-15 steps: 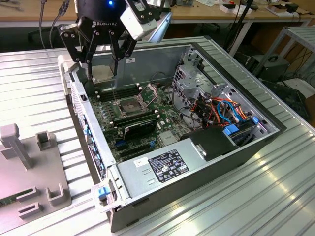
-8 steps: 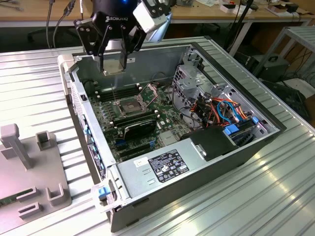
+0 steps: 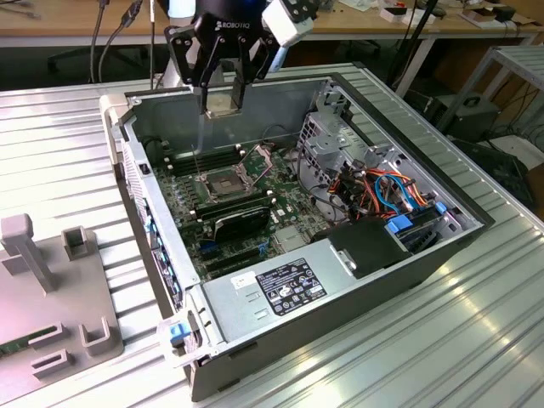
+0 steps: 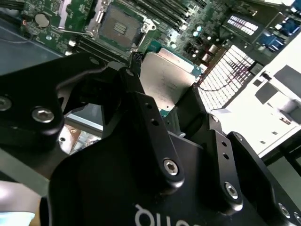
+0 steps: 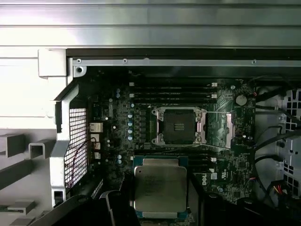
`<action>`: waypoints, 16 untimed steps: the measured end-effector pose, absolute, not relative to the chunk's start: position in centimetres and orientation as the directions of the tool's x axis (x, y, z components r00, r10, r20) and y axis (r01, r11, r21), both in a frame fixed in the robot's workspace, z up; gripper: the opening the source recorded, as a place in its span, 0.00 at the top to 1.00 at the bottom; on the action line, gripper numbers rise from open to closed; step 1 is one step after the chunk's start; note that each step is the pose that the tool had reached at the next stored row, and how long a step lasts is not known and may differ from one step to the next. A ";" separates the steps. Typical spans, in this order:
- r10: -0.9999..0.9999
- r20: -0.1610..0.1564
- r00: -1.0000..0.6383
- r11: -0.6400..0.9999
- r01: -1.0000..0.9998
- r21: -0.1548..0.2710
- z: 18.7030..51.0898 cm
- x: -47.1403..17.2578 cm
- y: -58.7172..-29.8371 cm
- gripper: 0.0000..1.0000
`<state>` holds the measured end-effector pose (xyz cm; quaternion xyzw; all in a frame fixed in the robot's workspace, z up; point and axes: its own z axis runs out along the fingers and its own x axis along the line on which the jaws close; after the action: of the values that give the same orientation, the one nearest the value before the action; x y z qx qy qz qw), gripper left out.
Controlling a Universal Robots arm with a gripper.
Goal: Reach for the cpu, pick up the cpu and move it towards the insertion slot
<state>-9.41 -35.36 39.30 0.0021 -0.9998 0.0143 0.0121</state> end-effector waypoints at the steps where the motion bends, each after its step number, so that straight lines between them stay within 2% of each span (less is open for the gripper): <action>1: -0.004 0.024 -1.000 1.000 -0.005 -0.029 39.3 -9.0 -35.1 0.45; 16: 0.026 0.024 -0.999 0.999 0.025 -0.030 39.1 -6.9 -33.8 0.45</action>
<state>-6.90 -33.75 39.05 -0.0127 -0.9997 0.0151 0.0123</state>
